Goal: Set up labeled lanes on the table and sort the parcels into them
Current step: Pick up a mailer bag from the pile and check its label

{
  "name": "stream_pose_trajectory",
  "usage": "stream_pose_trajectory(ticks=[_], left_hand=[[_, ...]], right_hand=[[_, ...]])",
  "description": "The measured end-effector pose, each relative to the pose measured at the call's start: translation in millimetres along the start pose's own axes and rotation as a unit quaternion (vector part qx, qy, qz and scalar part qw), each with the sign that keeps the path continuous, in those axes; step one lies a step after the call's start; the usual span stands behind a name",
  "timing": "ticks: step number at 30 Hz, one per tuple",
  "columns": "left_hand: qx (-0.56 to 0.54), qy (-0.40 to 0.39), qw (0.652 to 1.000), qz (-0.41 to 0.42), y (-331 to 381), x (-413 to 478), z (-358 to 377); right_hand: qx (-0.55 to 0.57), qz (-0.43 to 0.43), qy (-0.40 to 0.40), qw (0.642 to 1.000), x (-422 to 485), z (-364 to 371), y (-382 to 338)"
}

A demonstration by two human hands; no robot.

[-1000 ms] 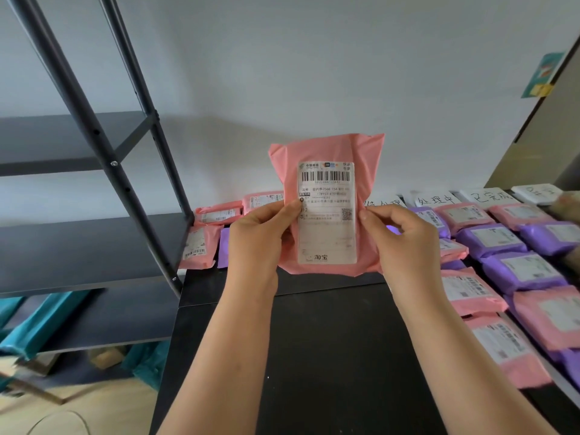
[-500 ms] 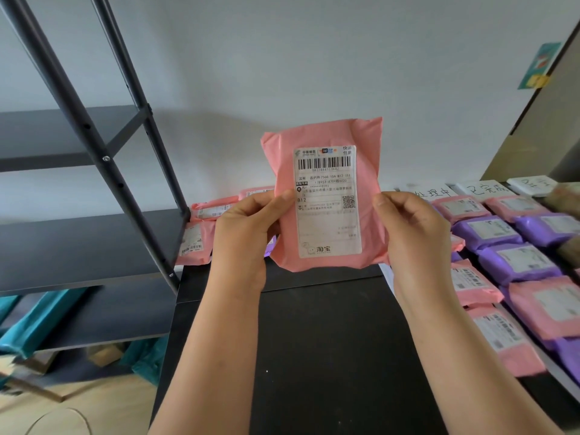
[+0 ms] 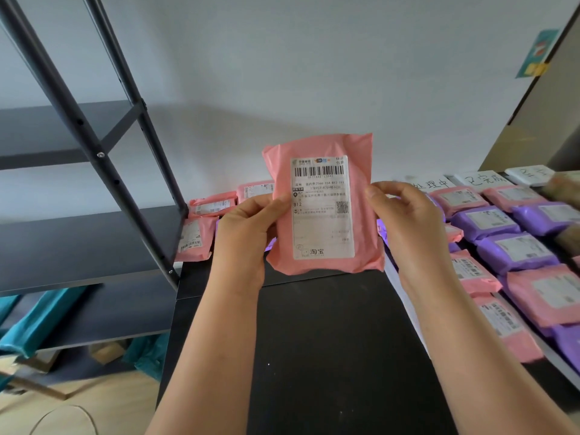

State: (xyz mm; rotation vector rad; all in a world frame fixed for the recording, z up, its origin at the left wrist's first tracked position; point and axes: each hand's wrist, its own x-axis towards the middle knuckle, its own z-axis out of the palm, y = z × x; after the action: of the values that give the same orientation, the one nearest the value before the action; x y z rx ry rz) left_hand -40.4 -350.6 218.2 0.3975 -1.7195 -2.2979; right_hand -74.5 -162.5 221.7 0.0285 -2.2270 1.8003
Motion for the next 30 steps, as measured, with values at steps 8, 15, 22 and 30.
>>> stream_pose_trajectory(ticks=[8, 15, 22, 30], left_hand=[[0.095, -0.028, 0.995, -0.020, -21, -6, 17], [0.202, -0.025, 0.979, -0.009, -55, -2, 31], [0.331, -0.090, 0.939, -0.021, -96, -8, 49], [0.387, -0.182, 0.903, -0.037, -138, -17, 89]], right_hand=[[-0.102, -0.008, -0.002, 0.995, -8, -12, 19], [-0.157, 0.069, -0.016, 0.985, -23, -36, 44], [-0.157, 0.189, 0.003, 0.969, -49, -61, 69], [-0.153, 0.284, 0.056, 0.945, -64, -100, 97]])
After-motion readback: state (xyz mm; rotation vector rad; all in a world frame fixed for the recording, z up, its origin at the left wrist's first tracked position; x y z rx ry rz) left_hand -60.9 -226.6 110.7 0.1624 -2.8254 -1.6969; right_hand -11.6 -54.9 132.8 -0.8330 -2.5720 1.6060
